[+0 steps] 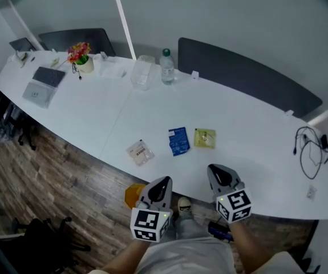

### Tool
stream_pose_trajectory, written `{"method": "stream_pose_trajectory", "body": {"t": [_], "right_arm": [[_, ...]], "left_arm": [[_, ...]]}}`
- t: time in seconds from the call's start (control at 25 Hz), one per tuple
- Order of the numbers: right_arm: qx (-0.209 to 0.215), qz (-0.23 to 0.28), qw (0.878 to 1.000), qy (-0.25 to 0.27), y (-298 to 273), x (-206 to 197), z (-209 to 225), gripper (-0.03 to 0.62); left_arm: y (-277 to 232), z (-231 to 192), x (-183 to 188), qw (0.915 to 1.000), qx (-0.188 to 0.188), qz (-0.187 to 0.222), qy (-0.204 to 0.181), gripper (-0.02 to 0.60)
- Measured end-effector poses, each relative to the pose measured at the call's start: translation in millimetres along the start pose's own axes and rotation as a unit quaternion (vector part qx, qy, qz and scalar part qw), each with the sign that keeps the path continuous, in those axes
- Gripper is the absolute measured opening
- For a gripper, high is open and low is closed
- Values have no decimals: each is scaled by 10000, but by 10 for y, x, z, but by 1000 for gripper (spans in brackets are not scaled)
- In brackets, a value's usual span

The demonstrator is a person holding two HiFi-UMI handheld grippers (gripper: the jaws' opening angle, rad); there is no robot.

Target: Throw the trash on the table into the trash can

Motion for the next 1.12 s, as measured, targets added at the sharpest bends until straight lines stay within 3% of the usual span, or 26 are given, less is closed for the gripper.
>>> {"method": "stream_pose_trajectory", "body": {"t": [0.64, 0.76, 1.12], "right_arm": [[-356, -498, 9981, -77, -471, -327, 674, 42], [-379, -616, 9973, -129, -564, -378, 795, 144], [-362, -1066, 9935, -178, -819, -514, 1076, 238]], "left_arm": [[-666, 6, -111, 9995, -60, -304, 1, 0], [-758, 4, -128, 9993, -62, -356, 6, 0], [-914, -12, -235, 9985, -15, -546, 95, 0]]}}
Point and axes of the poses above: the fingertips, and each gripper's own axes: y backward along the fingers, z to its right, x out of its top, the point moved 10 cm from there along y, backward along the fingers, and after that the axes turned 10 degrees about x, right-handed, at the moved point
